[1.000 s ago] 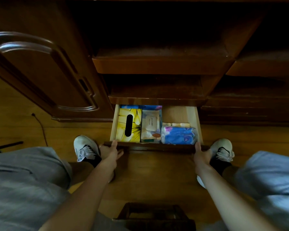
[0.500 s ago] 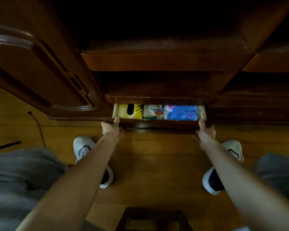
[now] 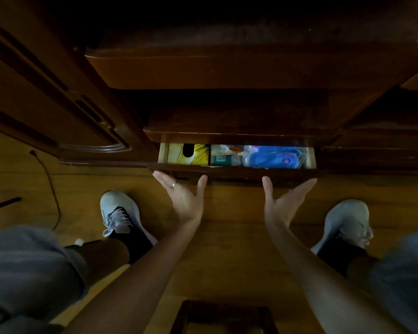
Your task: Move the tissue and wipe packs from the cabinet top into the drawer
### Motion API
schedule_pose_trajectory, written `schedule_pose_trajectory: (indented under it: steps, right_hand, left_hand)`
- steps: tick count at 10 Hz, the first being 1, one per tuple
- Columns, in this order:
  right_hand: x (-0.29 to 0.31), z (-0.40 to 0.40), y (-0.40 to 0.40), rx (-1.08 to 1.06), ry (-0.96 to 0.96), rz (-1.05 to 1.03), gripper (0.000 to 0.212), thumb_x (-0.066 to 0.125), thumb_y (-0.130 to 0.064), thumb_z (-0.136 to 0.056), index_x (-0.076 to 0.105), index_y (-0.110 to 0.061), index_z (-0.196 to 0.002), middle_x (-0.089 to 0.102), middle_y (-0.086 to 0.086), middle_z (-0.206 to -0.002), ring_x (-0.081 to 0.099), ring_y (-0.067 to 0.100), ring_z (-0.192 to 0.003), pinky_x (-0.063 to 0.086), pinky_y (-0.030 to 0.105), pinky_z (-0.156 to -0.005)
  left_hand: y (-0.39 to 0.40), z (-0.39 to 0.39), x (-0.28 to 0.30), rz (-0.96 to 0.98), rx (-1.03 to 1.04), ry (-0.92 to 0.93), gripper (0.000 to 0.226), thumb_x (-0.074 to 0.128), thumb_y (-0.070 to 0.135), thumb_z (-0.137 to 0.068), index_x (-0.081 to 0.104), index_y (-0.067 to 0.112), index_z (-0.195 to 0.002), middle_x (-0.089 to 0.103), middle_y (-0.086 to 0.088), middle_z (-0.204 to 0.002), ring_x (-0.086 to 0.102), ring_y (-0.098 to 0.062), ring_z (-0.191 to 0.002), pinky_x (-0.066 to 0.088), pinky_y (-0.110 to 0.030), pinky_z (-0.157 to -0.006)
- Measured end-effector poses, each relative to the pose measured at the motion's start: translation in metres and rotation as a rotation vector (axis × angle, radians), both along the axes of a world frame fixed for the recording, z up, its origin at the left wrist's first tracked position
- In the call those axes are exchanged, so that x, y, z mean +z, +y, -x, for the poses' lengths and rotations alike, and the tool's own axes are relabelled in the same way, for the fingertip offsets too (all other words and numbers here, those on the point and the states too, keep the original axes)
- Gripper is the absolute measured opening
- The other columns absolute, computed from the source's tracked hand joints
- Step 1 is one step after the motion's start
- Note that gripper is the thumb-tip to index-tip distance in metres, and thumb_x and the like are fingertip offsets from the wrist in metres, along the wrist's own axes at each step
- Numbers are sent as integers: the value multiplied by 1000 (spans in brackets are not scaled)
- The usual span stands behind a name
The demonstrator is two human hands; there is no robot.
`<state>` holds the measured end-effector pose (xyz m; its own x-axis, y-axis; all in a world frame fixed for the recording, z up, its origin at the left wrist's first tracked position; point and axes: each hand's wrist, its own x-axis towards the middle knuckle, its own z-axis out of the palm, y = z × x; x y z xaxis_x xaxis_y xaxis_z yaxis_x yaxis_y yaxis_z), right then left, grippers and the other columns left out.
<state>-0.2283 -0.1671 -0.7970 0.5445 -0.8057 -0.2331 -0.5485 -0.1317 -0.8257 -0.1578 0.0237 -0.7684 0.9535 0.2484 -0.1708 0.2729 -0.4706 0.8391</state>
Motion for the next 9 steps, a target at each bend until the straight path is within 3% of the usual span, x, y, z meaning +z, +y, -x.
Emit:
schedule_pose_trajectory:
  steps: [1, 2, 4, 5, 6, 7, 8, 9]
  right_hand:
    - [-12, -8, 1, 25, -4, 91, 133, 63, -83, -76, -19, -20, -159, -12, 6, -171, 4, 28, -156, 21, 43, -121]
    - [-17, -30, -3, 14, 1, 147, 131, 65, -77, -80, -16, -14, -160, -9, 11, -171, 9, 32, -155, 28, 51, -121]
    - [-18, -74, -23, 44, -14, 147, 129, 65, -75, -82, -14, -9, -161, -12, 14, -170, 9, 35, -154, 28, 34, -112]
    - [-13, -75, -23, 27, 11, 160, 128, 68, -70, -83, -12, -9, -161, -11, 14, -170, 11, 37, -154, 35, 39, -111]
    - [-1, -68, -20, 48, 32, 136, 125, 70, -65, -85, -13, -12, -162, -10, 11, -171, 11, 35, -155, 32, 31, -108]
    - [21, -69, -29, 68, 150, 55, 111, 71, -47, -92, -9, -16, -162, 13, 11, -170, 34, 32, -149, 43, 34, -104]
    - [64, -52, -41, 260, 260, -6, 65, 63, -35, -99, 38, -13, -154, 55, 9, -148, 58, 30, -127, 49, 38, -94]
    - [85, -41, -46, 515, 340, -135, 42, 63, -36, -99, 64, -17, -136, 60, 4, -138, 55, 26, -127, 43, 33, -95]
  left_hand:
    - [-7, -9, -11, -7, 48, -69, 121, 74, 46, -82, -11, -2, -154, -9, -19, -165, -7, -19, -148, 0, 8, -101]
    - [-8, -23, -22, -18, 44, -113, 118, 69, 53, -85, -13, 8, -156, -10, -12, -166, -3, -10, -144, 12, 13, -92]
    - [-25, -72, -29, -35, 76, -110, 112, 58, 68, -84, -14, 22, -157, -11, -3, -167, 16, -22, -149, 20, 15, -74]
    - [-25, -71, -27, -30, 71, -96, 110, 62, 63, -86, -13, 24, -157, -11, -2, -167, 21, -24, -147, 24, 14, -66]
    - [-16, -65, -14, -8, 25, -28, 111, 69, 48, -89, -16, 25, -156, -11, -2, -167, 31, -26, -145, 32, 7, -69]
    - [-5, -66, 8, 77, -61, 91, 109, 70, 24, -92, -19, 32, -155, 2, -1, -168, 44, -21, -137, 41, -16, -94]
    - [20, -56, 51, 243, -260, 207, 101, 63, 11, -95, -14, 37, -156, 29, -2, -161, 51, -21, -130, 47, -38, -106]
    - [34, -57, 64, 127, -469, 352, 88, 65, 16, -95, 6, 27, -159, 34, -3, -159, 51, -22, -130, 45, -43, -108]
